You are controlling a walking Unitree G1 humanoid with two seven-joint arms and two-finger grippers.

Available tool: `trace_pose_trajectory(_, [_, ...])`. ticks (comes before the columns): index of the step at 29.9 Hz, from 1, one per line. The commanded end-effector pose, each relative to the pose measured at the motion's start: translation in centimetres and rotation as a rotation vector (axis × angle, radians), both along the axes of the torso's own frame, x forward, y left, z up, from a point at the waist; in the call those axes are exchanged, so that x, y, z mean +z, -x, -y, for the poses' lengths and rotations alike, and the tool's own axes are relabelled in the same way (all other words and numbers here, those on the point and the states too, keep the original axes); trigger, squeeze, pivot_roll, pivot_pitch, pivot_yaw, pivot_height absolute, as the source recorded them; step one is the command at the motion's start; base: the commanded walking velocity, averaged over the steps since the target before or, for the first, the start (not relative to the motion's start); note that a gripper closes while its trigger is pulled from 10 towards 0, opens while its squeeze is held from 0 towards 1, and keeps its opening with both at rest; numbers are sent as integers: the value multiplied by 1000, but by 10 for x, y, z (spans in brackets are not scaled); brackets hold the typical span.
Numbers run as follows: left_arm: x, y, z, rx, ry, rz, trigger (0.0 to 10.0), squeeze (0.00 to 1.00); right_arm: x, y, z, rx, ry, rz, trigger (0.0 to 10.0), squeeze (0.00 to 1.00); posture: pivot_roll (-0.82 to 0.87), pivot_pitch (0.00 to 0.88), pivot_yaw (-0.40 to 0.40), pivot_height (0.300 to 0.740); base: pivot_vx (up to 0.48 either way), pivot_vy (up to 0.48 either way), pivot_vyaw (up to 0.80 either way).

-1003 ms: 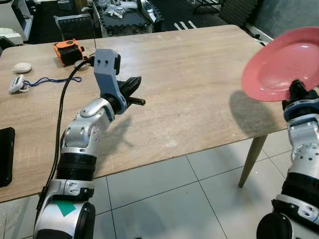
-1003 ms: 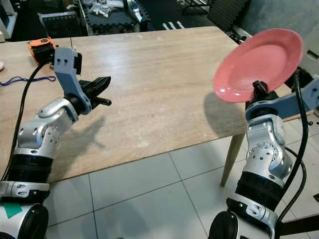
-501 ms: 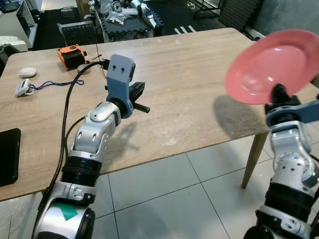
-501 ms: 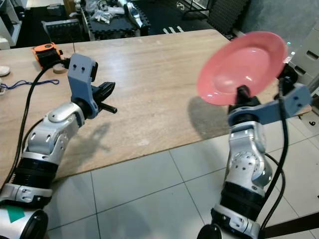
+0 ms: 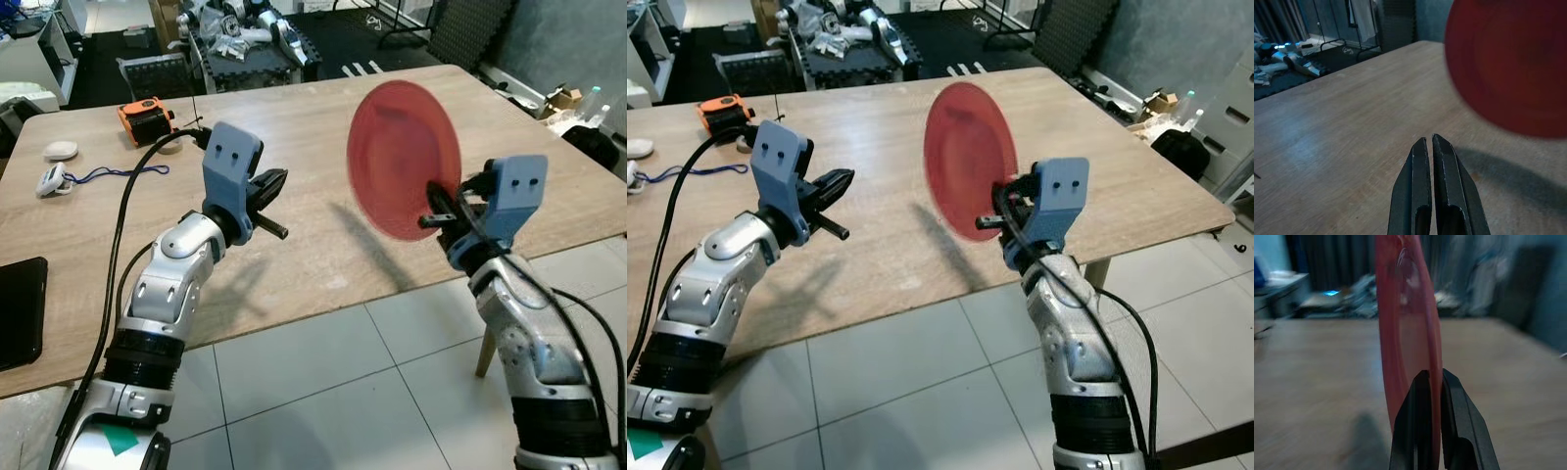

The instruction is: Setting the table

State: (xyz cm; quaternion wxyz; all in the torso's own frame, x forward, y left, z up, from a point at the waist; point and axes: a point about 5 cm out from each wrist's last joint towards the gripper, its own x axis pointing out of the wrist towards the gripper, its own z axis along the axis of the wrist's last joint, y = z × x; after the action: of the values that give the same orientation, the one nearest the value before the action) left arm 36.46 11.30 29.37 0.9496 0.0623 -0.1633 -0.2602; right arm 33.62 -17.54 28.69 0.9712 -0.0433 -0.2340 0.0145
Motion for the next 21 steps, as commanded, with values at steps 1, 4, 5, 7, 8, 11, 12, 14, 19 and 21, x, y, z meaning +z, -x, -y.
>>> trace_pose_trajectory(1, [-4, 2, 1, -10, 10, -1, 10000, 0, 5, 3, 4, -88, 5, 58, 10000, 0, -39, 123, 87, 740, 0, 0, 0])
trace_pose_trajectory(4, [-5, 3, 3, -11, 10, -3, 10000, 0, 7, 4, 5, -115, -10, 74, 10000, 0, -39, 123, 87, 740, 0, 0, 0])
trace_pose_trajectory(5, [-5, 3, 3, -11, 10, -3, 10000, 0, 7, 4, 5, -115, -10, 74, 10000, 0, -39, 123, 87, 740, 0, 0, 0])
trace_pose_trajectory(7, [-6, 3, 5, -7, 10, -6, 10000, 0, 6, 4, 3, -111, -35, 70, 10000, 0, -33, 121, 89, 740, 0, 0, 0])
trace_pose_trajectory(8, [-7, 3, 6, -5, 9, -12, 10000, 0, 4, 4, 1, -111, -43, 68, 10000, 0, -32, 122, 89, 740, 0, 0, 0])
trace_pose_trajectory(11, [-9, 3, 7, 5, 3, -25, 10000, 0, 1, 4, 0, -114, -50, 69, 10000, 0, -35, 124, 89, 740, 0, 0, 0])
trace_pose_trajectory(12, [-9, 3, 7, 5, 3, -25, 10000, 0, 1, 4, 0, -114, -50, 69, 10000, 0, -35, 124, 89, 740, 0, 0, 0])
trace_pose_trajectory(14, [-10, 2, 8, 15, 9, -38, 10000, 0, 0, 3, 0, -111, -68, 64, 10000, 0, -37, 125, 89, 740, 0, 0, 0])
trace_pose_trajectory(19, [-16, -3, 7, 64, 45, -93, 10000, 0, -6, 0, 3, -112, -124, 47, 10000, 0, -41, 130, 93, 740, 0, 0, 0])
trace_pose_trajectory(21, [-18, -4, 6, 72, 74, -121, 10000, 0, -9, -1, 3, -112, -133, 35, 10000, 0, -44, 130, 95, 740, 0, 0, 0])
